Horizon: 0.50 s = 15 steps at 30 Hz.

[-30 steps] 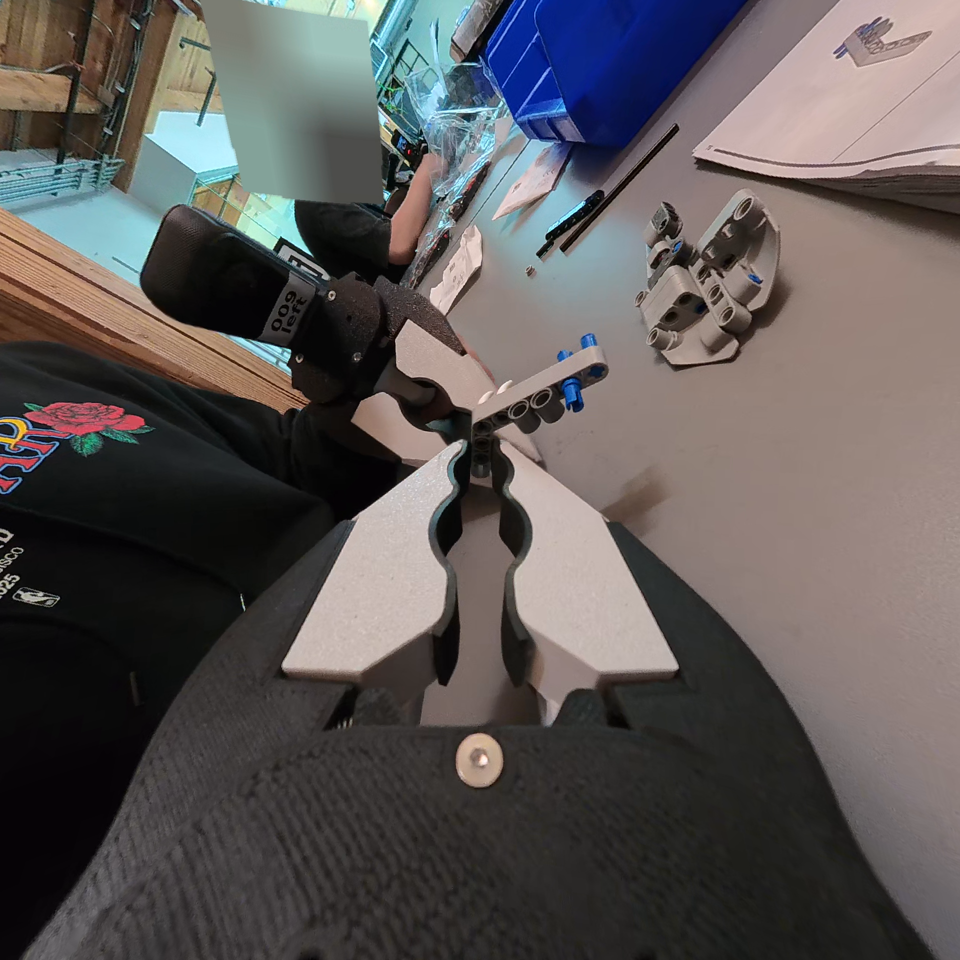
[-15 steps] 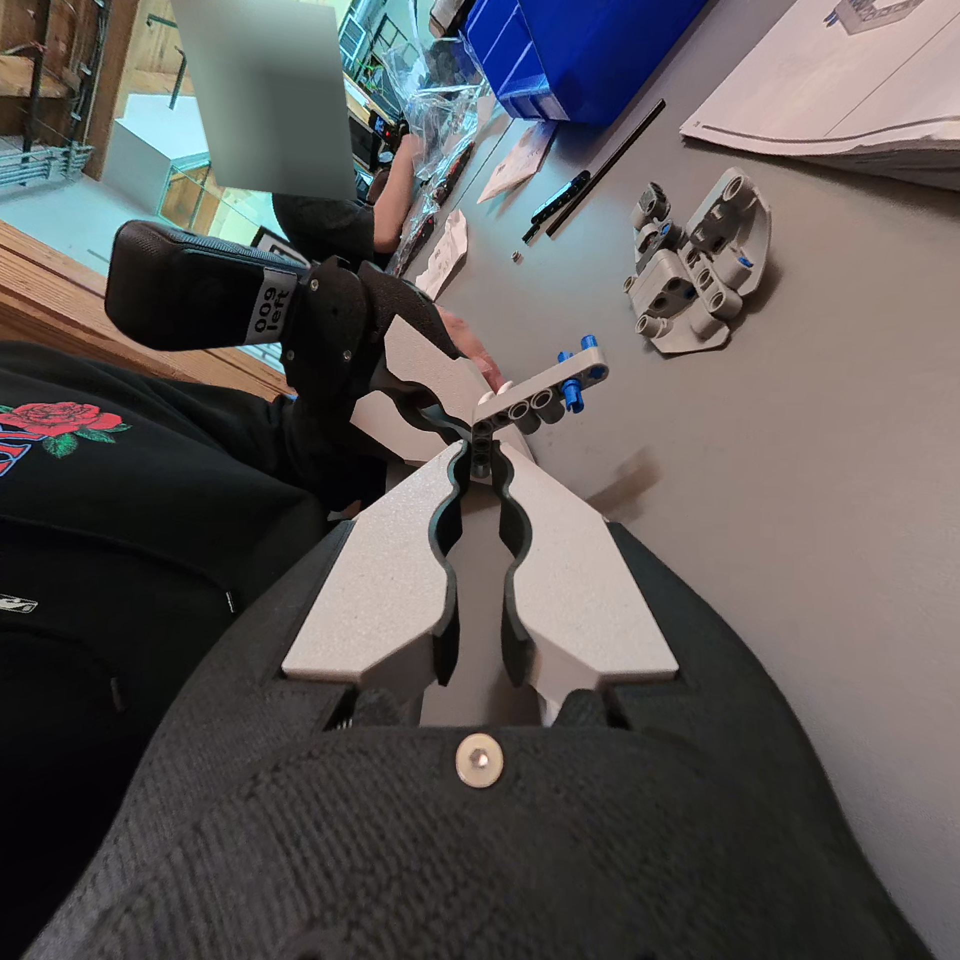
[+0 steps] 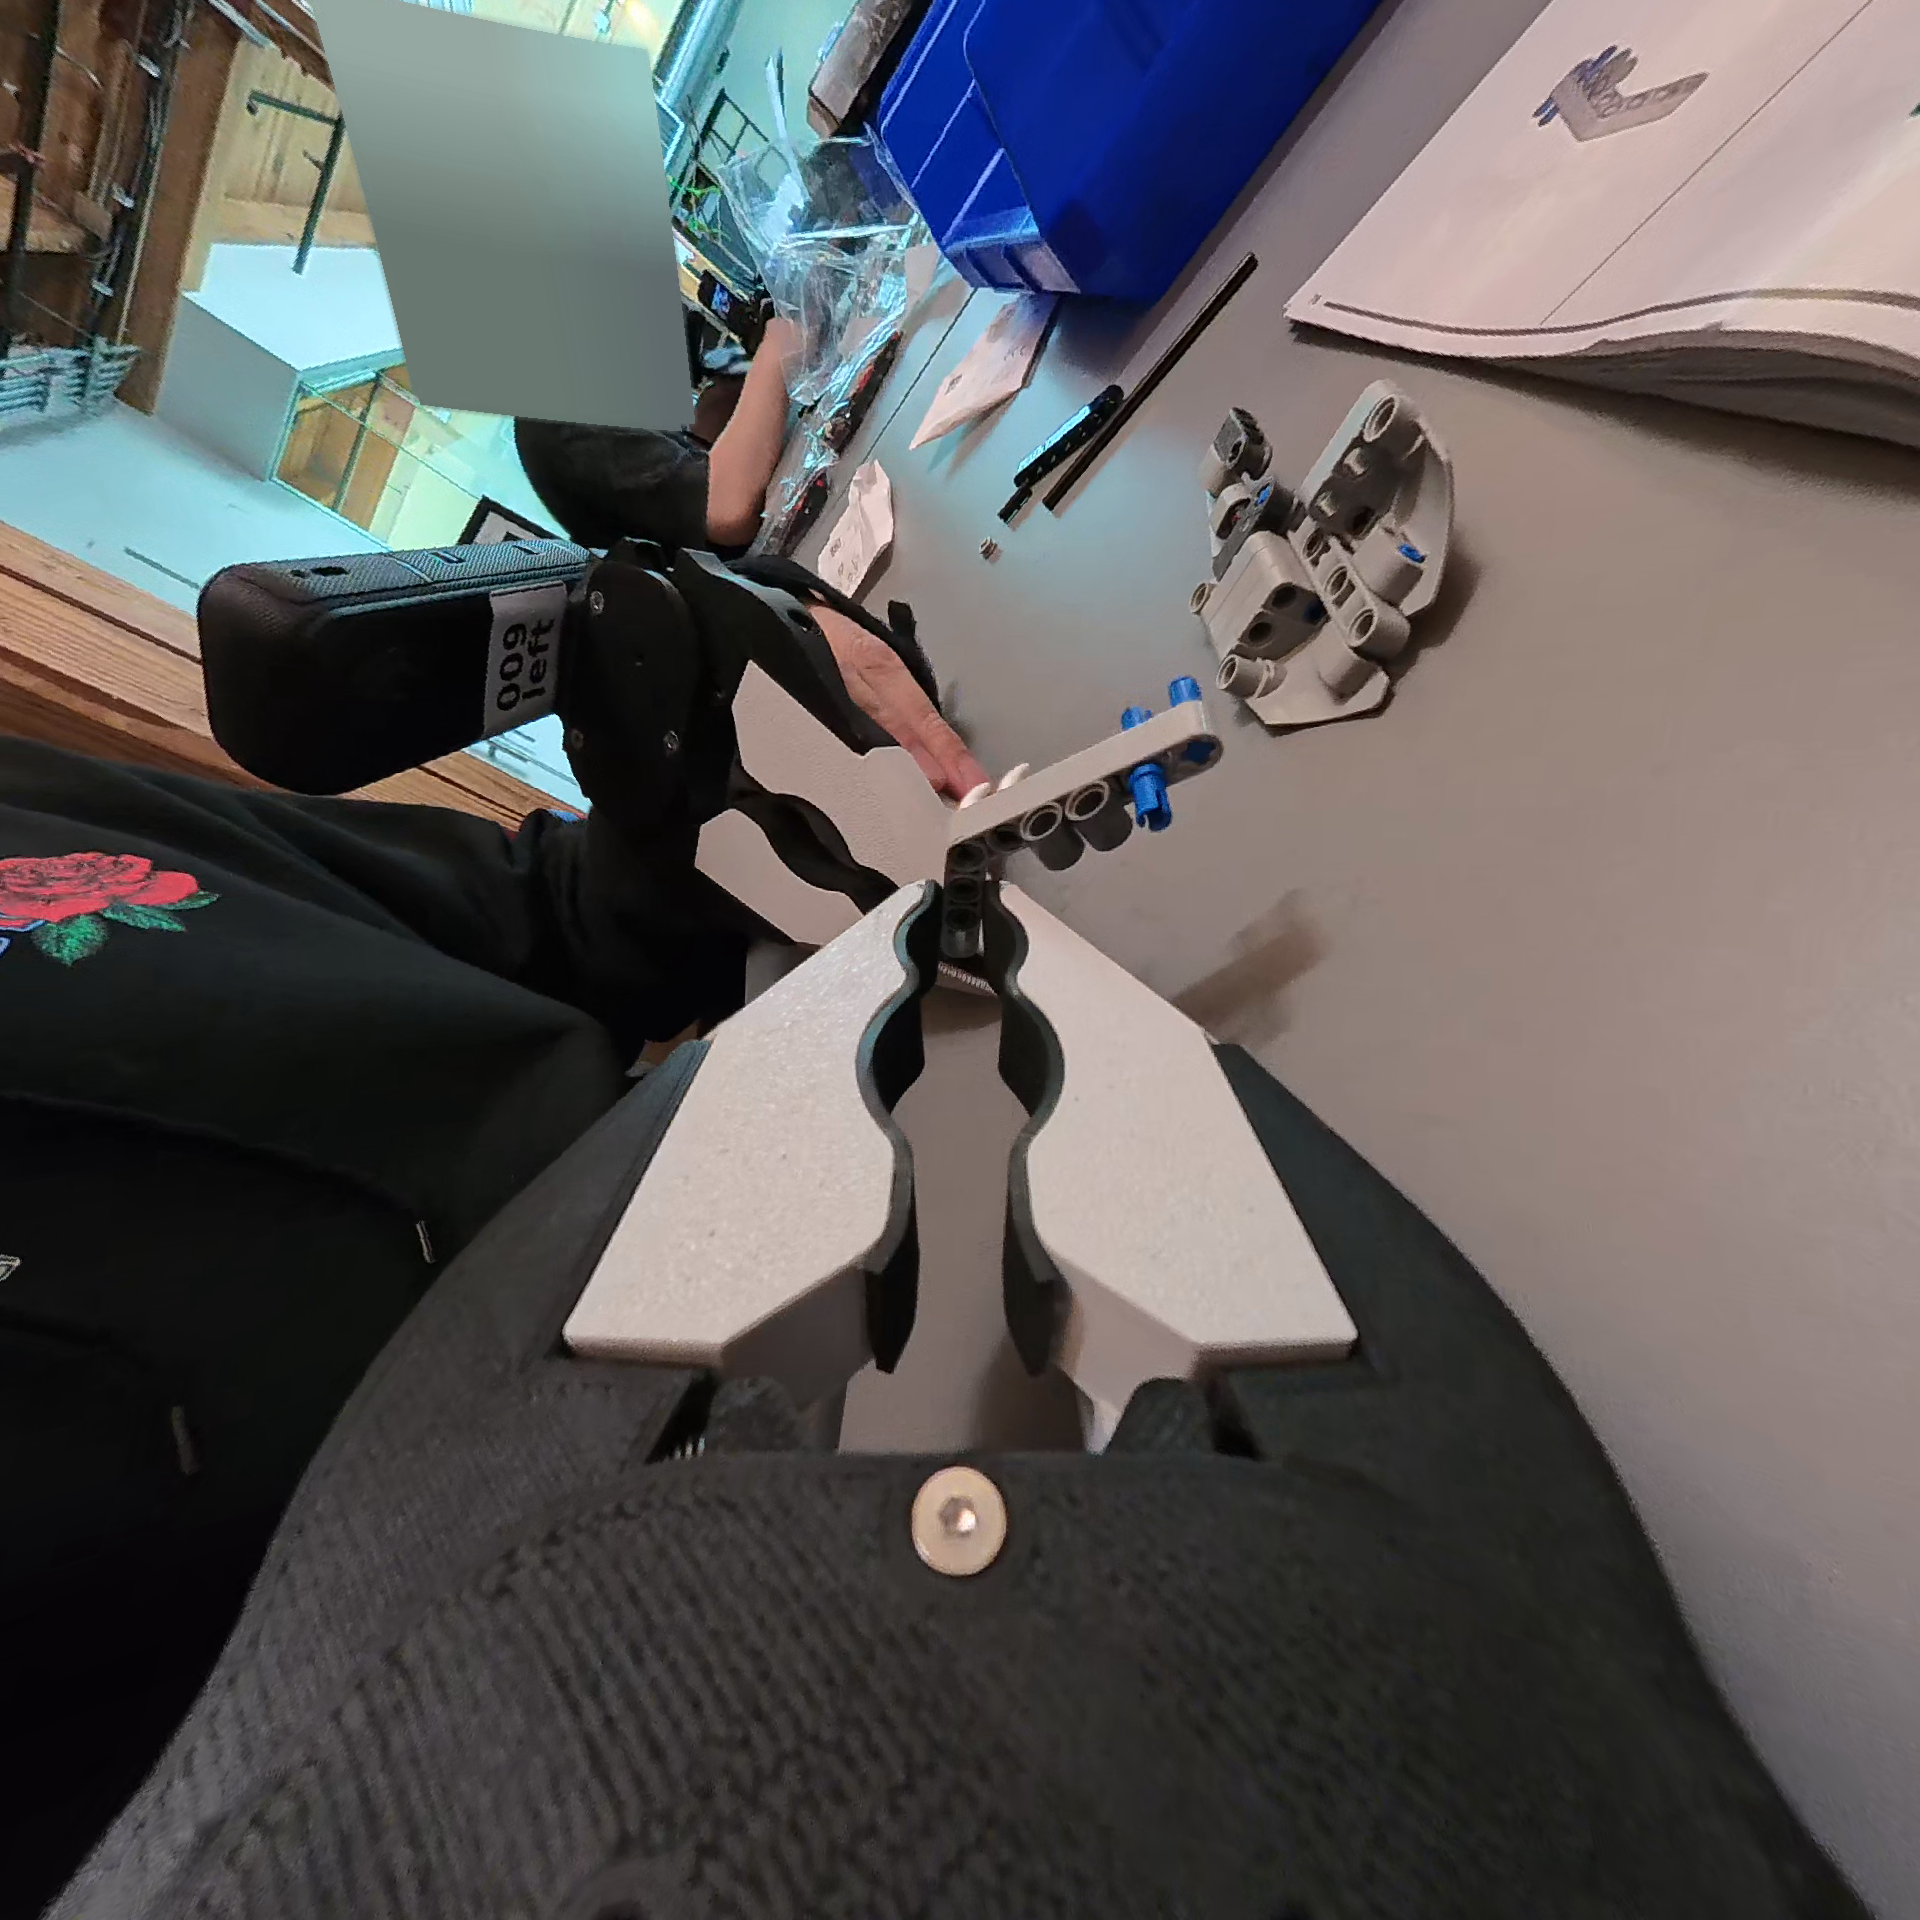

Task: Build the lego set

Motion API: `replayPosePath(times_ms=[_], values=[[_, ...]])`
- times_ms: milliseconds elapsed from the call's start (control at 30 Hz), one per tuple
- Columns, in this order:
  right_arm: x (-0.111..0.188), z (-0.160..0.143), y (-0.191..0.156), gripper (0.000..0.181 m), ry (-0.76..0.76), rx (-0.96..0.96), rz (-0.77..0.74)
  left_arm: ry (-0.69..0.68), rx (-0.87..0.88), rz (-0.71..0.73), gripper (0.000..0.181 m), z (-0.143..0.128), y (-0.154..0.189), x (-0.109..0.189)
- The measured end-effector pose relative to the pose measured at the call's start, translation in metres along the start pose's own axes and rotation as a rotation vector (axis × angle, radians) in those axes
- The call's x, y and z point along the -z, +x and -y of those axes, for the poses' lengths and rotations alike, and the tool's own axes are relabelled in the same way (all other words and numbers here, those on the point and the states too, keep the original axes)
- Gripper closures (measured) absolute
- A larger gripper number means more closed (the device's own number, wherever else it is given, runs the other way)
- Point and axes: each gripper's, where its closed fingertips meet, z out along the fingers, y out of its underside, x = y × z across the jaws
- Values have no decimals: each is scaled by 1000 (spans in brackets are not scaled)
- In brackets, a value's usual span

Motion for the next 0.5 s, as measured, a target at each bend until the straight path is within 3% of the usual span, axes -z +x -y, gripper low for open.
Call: replayPosePath(times_ms=[167, 300, 500], values=[[0, 0, 0, 175, -3, 3, -1, 8, -57, 89, 181, -1, -10, 2], [-7, -14, -4, 175, -98, 37, 11, 129, -43, 122, 181, 14, -15, 15], [-6, -14, -5, 175, -97, 28, 22, 162, -90, 149, 181, 21, -16, 20]])
